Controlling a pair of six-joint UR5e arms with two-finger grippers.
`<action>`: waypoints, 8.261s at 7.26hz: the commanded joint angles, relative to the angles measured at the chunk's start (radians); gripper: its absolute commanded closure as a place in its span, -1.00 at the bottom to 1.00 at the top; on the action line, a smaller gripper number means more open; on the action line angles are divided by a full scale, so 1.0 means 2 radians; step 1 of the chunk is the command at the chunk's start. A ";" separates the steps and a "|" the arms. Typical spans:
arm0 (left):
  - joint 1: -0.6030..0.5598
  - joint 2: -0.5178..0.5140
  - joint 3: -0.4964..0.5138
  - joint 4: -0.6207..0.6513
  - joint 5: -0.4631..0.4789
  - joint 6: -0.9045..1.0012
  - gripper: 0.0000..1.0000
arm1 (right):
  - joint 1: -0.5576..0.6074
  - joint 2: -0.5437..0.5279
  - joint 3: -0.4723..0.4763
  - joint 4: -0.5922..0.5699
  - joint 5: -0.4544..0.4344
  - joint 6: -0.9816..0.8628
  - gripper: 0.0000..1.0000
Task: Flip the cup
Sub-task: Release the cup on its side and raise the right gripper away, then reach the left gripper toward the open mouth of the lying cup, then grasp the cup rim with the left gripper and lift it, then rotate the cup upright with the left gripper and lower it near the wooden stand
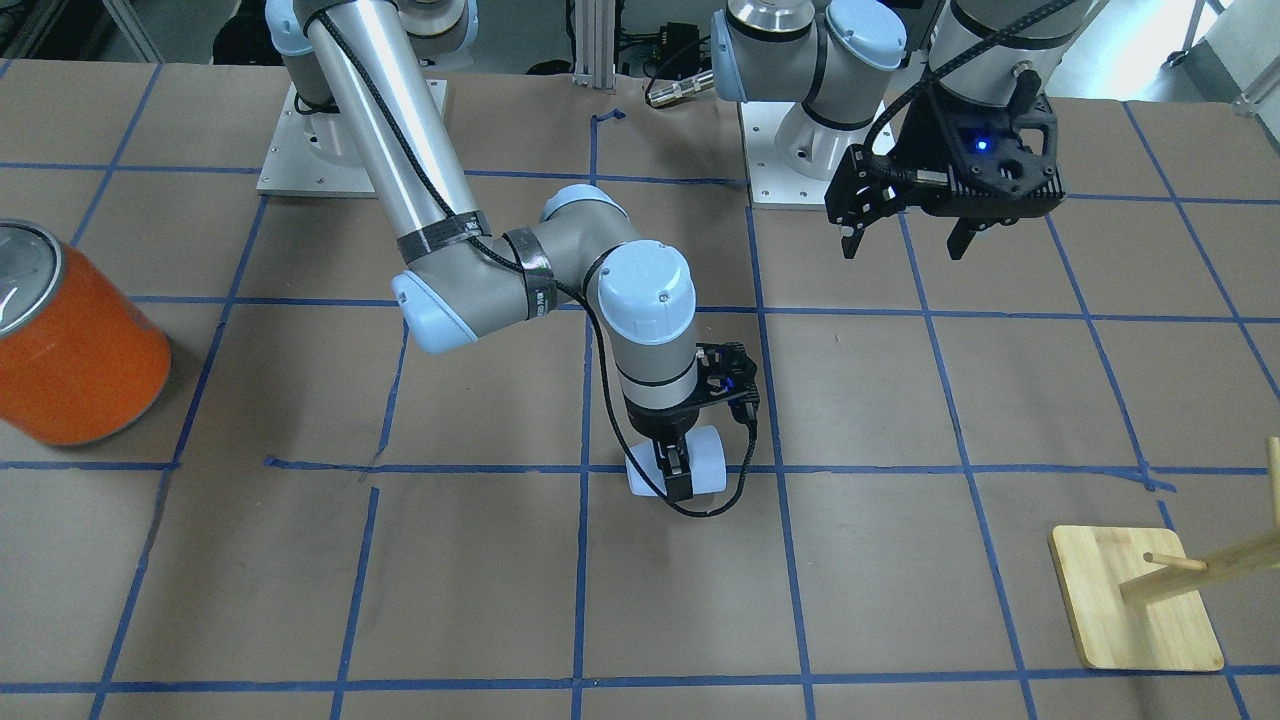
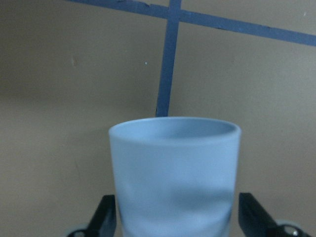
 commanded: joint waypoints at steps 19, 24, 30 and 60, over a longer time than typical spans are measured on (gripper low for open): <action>0.066 -0.203 -0.149 0.239 -0.412 0.062 -0.88 | -0.234 -0.275 -0.071 0.473 -0.039 0.672 -1.00; 0.065 -0.226 -0.163 0.269 -0.381 -0.087 -0.83 | -0.240 -0.287 -0.072 0.527 -0.076 0.666 -1.00; 0.058 -0.260 -0.163 0.318 -0.442 -0.099 -0.84 | -0.238 -0.237 0.077 0.525 -0.077 0.666 -1.00; 0.015 -0.227 0.026 0.225 0.009 0.078 -0.85 | -0.213 -0.320 0.001 0.395 -0.086 0.602 -1.00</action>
